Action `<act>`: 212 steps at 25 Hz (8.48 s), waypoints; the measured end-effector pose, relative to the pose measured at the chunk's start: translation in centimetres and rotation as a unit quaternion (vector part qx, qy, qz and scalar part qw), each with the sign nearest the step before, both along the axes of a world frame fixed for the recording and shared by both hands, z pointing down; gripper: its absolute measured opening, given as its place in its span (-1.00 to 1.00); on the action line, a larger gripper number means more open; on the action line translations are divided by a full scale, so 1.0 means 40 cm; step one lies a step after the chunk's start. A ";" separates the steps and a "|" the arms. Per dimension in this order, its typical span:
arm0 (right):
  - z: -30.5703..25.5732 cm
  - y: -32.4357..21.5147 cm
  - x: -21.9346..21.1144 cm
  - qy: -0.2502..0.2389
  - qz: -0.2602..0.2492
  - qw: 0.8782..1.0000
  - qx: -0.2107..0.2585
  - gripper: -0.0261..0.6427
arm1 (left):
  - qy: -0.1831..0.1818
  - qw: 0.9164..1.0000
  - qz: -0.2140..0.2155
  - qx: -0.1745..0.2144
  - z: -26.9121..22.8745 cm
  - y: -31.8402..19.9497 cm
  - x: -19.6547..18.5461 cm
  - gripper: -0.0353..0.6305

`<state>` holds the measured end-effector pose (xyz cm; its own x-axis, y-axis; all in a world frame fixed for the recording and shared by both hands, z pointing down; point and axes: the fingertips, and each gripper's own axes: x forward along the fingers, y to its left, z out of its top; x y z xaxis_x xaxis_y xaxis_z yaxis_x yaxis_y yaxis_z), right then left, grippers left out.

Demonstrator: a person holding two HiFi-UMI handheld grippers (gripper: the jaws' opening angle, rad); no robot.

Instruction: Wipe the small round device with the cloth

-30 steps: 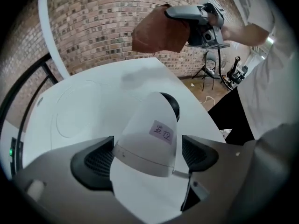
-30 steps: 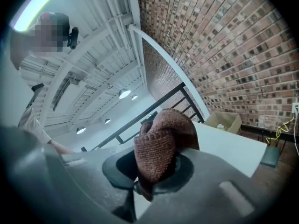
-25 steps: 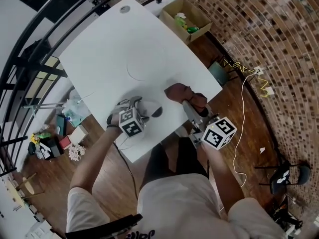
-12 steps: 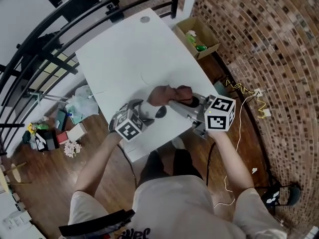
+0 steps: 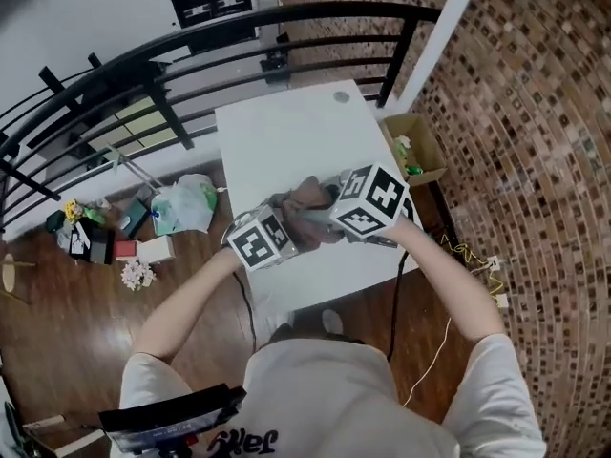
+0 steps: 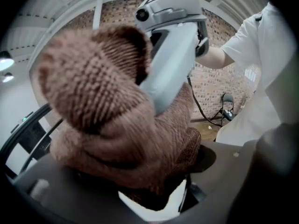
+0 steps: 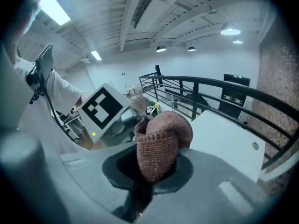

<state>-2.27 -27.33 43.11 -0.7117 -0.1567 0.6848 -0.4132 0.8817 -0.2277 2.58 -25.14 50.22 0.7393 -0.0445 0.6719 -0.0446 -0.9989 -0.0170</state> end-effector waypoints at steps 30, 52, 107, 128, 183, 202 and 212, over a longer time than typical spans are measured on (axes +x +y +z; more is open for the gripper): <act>-0.141 -0.052 -0.002 -0.362 0.084 0.913 -0.165 -0.85 | 0.481 0.805 -0.247 -0.245 -0.413 -0.072 -0.180 0.39; -0.312 0.034 -0.176 0.080 -0.204 0.933 0.285 -0.85 | 0.225 0.943 -0.242 -0.035 -0.291 -0.117 -0.124 0.39; -0.285 -0.187 0.022 -0.030 -0.052 0.995 0.082 -0.85 | 0.355 0.917 -0.169 -0.068 -0.439 -0.005 -0.079 0.38; -0.477 -0.080 -0.063 -0.064 -0.111 0.977 0.171 -0.85 | 0.370 0.905 -0.196 -0.081 -0.445 -0.026 -0.073 0.38; -0.335 -0.072 0.137 -0.453 0.281 0.844 0.049 -0.84 | 0.699 0.563 -0.143 -0.416 -0.629 -0.112 -0.217 0.35; -0.512 0.081 0.046 -0.562 0.101 0.801 0.181 -0.86 | 0.682 0.621 -0.150 -0.357 -0.704 -0.113 -0.147 0.35; -0.492 0.025 0.128 -0.531 0.154 0.816 0.171 -0.86 | 0.711 0.570 -0.100 -0.399 -0.746 -0.093 -0.210 0.35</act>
<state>2.85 -26.33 23.42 -0.7660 -0.4925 -0.4132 -0.3568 0.8603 -0.3641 -5.82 -28.85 20.40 0.5959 -0.3236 -0.7350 0.4392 -0.6349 0.6356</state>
